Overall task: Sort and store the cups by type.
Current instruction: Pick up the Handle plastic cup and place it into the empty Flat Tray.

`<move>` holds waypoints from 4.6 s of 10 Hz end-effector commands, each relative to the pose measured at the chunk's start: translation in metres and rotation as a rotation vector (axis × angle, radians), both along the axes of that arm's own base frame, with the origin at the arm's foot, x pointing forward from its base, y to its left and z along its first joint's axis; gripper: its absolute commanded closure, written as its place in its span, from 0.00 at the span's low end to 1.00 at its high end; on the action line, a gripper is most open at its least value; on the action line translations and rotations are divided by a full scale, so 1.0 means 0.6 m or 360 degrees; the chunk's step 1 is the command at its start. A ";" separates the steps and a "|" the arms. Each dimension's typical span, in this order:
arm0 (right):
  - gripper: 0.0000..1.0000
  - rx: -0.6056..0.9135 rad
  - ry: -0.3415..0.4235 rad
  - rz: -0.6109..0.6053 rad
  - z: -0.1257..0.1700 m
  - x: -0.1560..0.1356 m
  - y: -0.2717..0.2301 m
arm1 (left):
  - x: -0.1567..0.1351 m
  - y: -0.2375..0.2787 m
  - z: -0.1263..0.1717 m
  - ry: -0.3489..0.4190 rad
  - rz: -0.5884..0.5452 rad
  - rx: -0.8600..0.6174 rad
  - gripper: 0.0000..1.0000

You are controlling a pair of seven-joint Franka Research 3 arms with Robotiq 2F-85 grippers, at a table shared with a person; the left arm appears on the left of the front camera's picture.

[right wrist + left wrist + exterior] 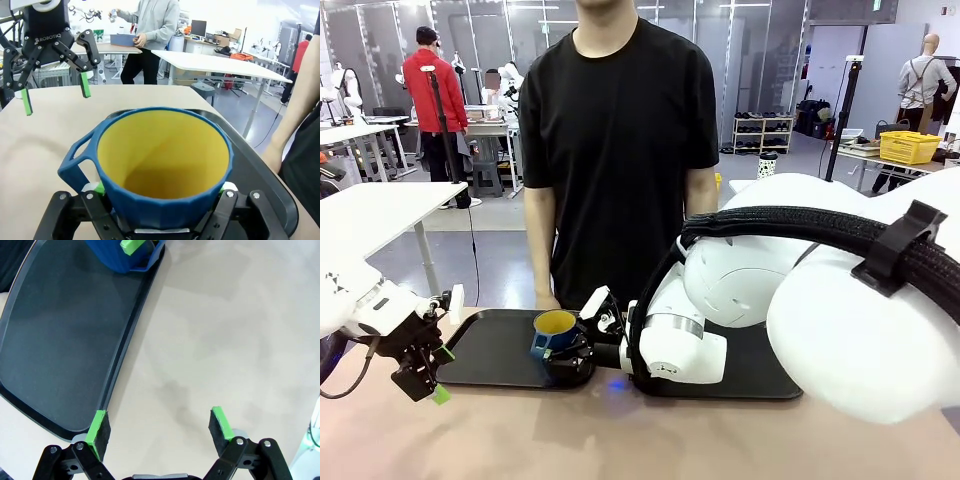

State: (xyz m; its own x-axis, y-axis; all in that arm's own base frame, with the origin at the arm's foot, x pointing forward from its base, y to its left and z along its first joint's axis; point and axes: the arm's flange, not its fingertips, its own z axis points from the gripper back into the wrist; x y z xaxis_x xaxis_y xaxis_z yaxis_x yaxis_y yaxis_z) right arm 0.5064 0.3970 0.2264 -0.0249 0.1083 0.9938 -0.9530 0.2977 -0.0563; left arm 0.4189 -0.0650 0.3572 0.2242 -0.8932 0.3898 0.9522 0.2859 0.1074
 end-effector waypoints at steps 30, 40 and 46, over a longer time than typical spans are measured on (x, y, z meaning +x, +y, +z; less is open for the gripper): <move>0.00 -0.0024 0.0067 -0.0122 -0.012 0.013 0.008 | -0.007 0.002 -0.004 -0.0018 0.0011 0.0024 0.00; 0.00 -0.0099 0.0106 -0.0156 0.014 -0.036 -0.018 | -0.007 0.002 -0.004 -0.0018 0.0011 0.0024 0.00; 0.00 -0.0137 0.0137 -0.0263 0.011 -0.063 -0.037 | -0.007 0.002 -0.004 -0.0018 0.0011 0.0024 0.00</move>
